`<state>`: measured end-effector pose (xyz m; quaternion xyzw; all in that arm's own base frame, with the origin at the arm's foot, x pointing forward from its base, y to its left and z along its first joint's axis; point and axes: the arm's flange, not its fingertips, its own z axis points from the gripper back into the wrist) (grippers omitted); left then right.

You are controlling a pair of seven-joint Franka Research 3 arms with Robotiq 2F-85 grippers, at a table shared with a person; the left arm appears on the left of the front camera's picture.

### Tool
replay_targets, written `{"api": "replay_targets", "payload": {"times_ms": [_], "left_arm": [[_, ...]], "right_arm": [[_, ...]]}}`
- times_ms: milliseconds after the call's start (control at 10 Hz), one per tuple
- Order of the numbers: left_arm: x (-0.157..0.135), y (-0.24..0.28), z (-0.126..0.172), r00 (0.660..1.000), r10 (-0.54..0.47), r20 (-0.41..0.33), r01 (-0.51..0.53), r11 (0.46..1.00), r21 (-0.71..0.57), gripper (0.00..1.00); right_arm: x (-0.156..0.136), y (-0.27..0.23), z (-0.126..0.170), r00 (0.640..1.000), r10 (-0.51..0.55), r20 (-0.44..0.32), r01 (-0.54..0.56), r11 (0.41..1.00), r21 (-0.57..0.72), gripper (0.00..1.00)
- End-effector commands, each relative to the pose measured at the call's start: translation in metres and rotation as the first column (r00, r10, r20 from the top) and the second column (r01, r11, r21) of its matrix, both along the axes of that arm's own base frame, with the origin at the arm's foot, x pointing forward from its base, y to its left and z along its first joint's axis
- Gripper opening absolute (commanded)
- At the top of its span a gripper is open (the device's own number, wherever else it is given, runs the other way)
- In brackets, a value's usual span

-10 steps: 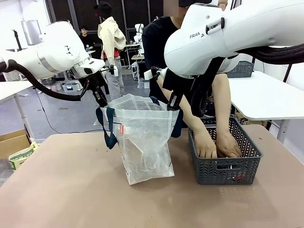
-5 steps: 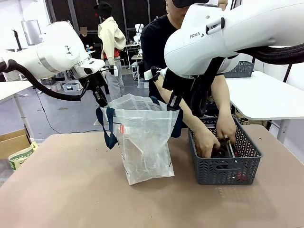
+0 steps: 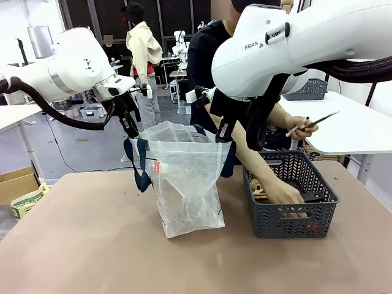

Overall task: Transfer purchased items from the store into the shopping bag.
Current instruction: Move the Reusable shopping bag to the right side of the table.

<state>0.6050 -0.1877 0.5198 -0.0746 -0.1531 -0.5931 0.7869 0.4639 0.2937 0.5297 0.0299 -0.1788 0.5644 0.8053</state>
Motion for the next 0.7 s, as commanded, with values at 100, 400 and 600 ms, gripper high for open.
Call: {"api": "replay_targets", "payload": {"times_ms": [100, 400, 600], "left_arm": [[0.0002, 0.0013, -0.0003, 1.000, 0.001, 0.000, -0.001, 1.000, 0.001, 0.00], [0.0002, 0.0013, -0.0003, 1.000, 0.001, 0.000, -0.001, 1.000, 0.001, 0.00], [0.0002, 0.0013, -0.0003, 1.000, 0.001, 0.000, -0.001, 1.000, 0.001, 0.00]], "right_arm": [[0.0002, -0.0018, -0.0004, 1.000, 0.000, -0.001, 0.000, 1.000, -0.006, 0.00], [0.0002, -0.0018, -0.0004, 1.000, 0.000, -0.001, 0.000, 1.000, -0.006, 0.00], [0.0002, -0.0018, -0.0004, 1.000, 0.000, -0.001, 0.000, 1.000, -0.006, 0.00]]}}
